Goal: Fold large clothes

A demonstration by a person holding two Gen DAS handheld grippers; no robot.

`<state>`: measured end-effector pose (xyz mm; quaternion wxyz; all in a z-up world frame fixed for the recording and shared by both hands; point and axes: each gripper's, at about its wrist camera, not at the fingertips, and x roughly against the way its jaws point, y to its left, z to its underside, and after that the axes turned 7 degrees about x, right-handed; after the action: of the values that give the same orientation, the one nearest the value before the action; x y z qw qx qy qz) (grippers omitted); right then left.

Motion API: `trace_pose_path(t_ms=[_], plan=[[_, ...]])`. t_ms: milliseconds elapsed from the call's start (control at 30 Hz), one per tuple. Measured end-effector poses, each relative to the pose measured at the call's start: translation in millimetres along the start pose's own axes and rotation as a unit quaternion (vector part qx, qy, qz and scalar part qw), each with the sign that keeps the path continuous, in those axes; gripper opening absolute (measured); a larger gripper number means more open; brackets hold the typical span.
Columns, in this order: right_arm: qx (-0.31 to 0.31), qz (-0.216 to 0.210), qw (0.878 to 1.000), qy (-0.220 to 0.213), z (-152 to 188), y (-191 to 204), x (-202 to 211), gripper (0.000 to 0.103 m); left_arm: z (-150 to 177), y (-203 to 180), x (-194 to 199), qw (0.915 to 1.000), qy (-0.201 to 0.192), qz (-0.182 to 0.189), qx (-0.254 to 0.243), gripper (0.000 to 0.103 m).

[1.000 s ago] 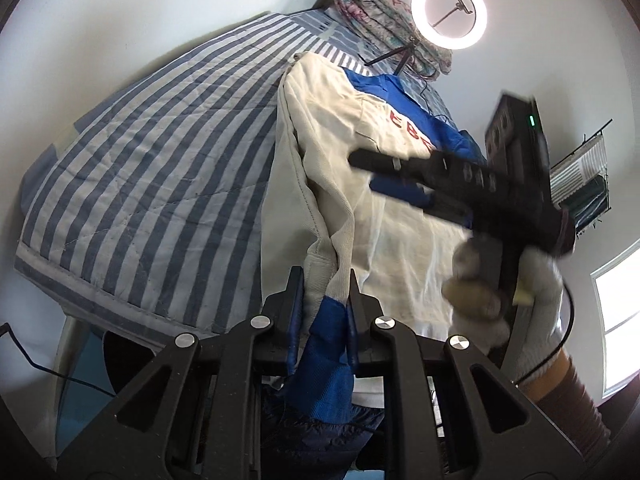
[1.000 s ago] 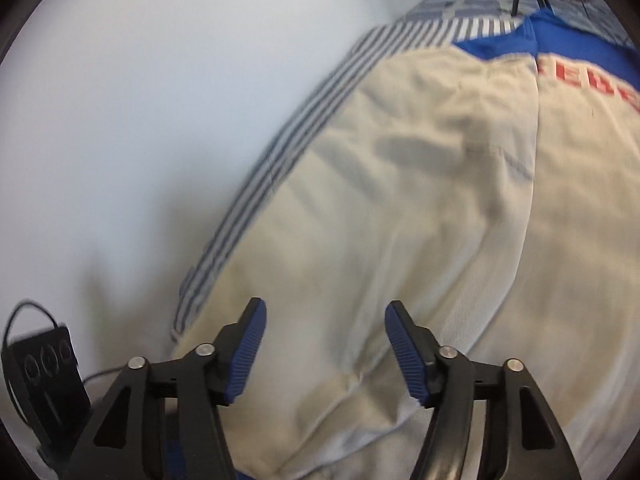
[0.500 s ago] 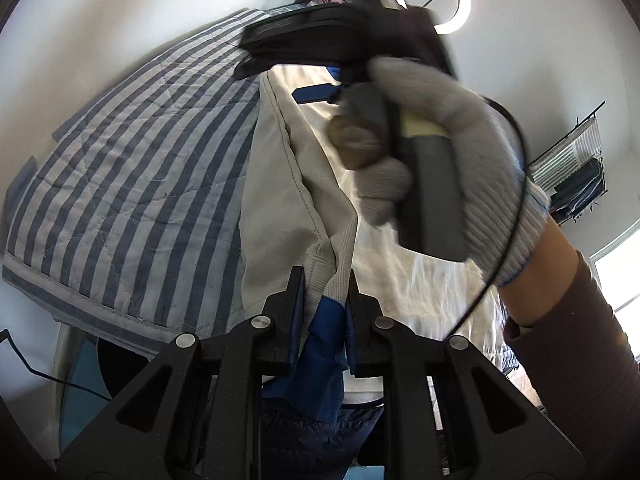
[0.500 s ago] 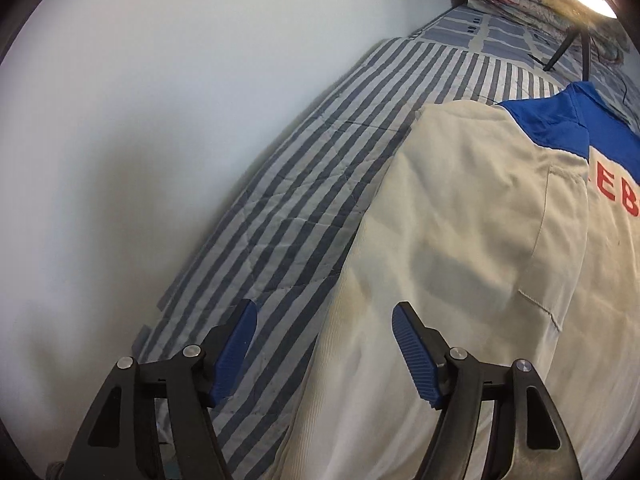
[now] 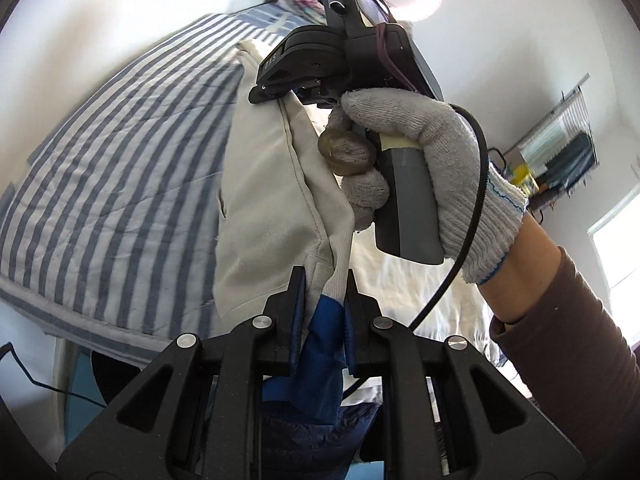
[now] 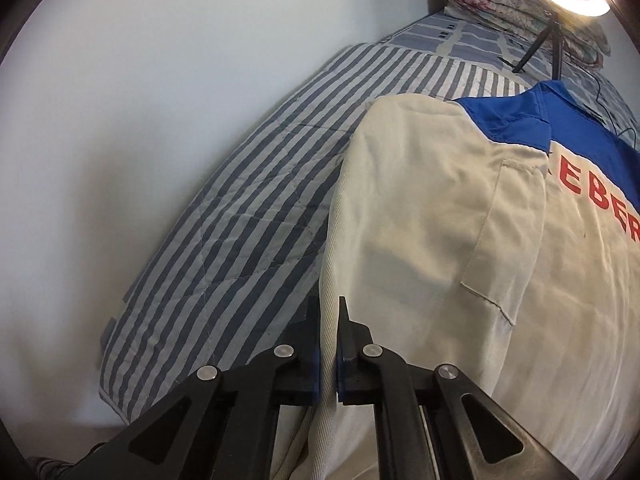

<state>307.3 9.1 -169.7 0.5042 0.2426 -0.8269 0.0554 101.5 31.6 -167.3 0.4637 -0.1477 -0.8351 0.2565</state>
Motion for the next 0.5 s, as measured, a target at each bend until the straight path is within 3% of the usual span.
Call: trace_pose_path(t_ms=[500], plan=[[-0.138,-0.039,0.987,-0.075,77.1,-117.0,51.2,0.002,28.2,-67.6,-41.5,0.9959,0.054,0.014,-0.072,0.014]])
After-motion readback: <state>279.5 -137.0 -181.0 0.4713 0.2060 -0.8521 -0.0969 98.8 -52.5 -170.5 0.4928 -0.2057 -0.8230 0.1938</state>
